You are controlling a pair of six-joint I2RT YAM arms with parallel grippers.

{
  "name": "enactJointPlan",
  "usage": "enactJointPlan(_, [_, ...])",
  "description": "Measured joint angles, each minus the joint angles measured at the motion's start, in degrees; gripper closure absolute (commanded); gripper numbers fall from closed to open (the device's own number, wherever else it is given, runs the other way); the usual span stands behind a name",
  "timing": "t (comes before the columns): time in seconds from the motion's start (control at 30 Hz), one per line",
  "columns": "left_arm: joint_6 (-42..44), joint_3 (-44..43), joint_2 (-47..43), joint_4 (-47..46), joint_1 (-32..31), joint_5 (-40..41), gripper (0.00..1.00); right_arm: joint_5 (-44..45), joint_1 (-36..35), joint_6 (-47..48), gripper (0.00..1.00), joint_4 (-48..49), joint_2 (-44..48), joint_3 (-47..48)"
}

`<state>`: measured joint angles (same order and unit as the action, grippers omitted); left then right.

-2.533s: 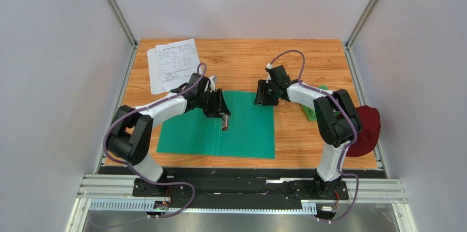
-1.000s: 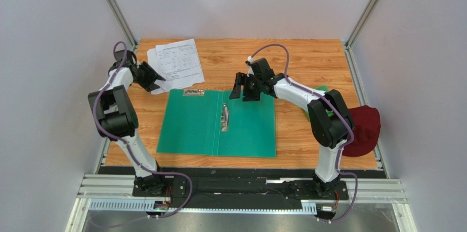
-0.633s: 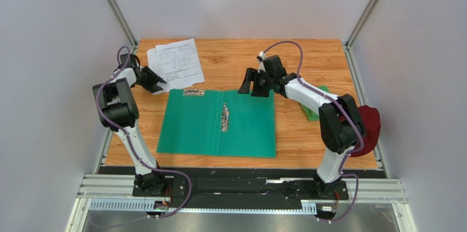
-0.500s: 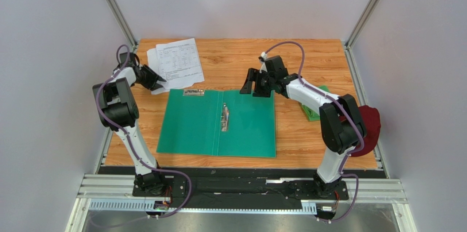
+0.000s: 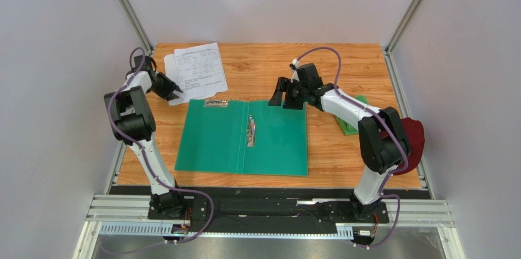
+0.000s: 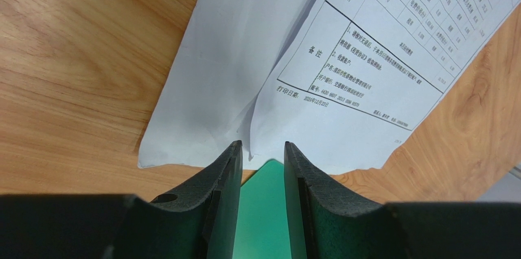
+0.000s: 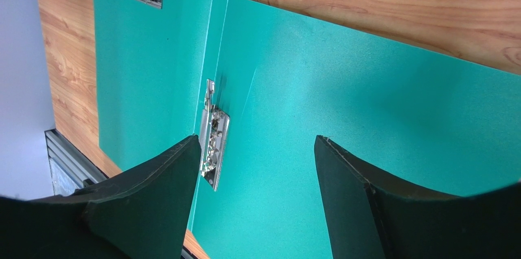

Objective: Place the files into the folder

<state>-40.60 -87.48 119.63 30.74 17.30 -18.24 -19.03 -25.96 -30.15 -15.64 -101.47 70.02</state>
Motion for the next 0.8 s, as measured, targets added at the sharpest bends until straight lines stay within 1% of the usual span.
enactJointPlan(0.17, [-0.1, -1.9, 0.3, 2.3, -1.3, 3.8, 0.60, 0.0, 1.0, 0.0, 0.28, 0.1, 1.9, -1.2])
enactJointPlan(0.37, [-0.3, -2.5, 0.3, 4.7, -2.6, 6.6, 0.57, 0.0, 2.2, 0.2, 0.28, 0.1, 3.5, -1.7])
enactJointPlan(0.43, [-0.7, -2.5, 0.3, 5.1, -3.0, 6.9, 0.60, -0.1, 2.6, 0.2, 0.28, 0.1, 3.8, -1.7])
enactJointPlan(0.47, [-0.8, -2.5, 0.3, 5.3, -3.2, 7.3, 0.65, -0.1, 2.7, 0.2, 0.28, 0.1, 3.9, -1.7])
enactJointPlan(0.53, [-1.6, -2.5, 0.3, 5.8, -3.7, 8.3, 0.71, -0.2, 2.9, 0.2, 0.28, 0.1, 4.2, -1.7])
enactJointPlan(0.73, [-3.5, -3.8, 0.9, 8.0, -4.7, 11.2, 0.71, -0.3, 3.4, 0.2, 0.28, 0.1, 6.8, -3.1])
enactJointPlan(0.8, [-3.7, -5.1, 1.6, 8.7, -5.0, 12.0, 0.69, -0.5, 3.5, 0.2, 0.28, 0.1, 7.9, -3.6])
